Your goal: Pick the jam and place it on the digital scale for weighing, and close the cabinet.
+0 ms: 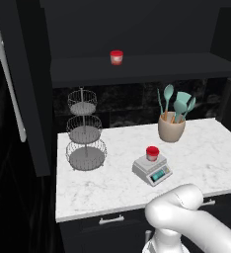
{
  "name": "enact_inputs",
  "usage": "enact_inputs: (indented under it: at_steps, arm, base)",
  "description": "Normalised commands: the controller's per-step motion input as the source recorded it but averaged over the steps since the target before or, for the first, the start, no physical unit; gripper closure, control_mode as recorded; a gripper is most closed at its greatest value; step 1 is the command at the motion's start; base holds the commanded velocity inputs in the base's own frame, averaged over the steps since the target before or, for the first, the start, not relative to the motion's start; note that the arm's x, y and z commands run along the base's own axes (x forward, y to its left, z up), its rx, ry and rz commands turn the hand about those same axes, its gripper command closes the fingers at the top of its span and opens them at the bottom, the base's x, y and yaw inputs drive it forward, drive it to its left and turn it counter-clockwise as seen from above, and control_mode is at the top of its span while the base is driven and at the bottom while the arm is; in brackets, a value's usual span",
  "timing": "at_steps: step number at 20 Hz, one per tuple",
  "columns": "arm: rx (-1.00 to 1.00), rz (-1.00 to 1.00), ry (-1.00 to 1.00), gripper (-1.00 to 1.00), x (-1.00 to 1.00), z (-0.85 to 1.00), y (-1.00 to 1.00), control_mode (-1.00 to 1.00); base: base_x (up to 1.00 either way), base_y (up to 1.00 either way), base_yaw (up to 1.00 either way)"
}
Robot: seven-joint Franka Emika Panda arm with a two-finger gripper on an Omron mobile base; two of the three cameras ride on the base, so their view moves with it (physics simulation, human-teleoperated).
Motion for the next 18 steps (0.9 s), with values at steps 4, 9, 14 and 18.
enact_inputs:
  at_steps: [4,9,14,18]
  arm:
    - [-0.19,0.0,-0.08,-1.0,-0.2,0.94,0.89,-1.0]
    - [-0.23,0.0,-0.17,-1.0,-0.15,0.83,1.0,-1.0]
    - [-0.23,-0.04,-0.13,-1.0,-0.11,0.91,1.0,-1.0]
    - [-0.29,-0.18,0.01,-1.0,-0.03,0.81,1.0,-1.0]
  base:
    - [0.0,0.0,0.0]
    - [0.0,0.0,0.0]
    - [0.0,0.0,0.0]
    - [0.0,0.0,0.0]
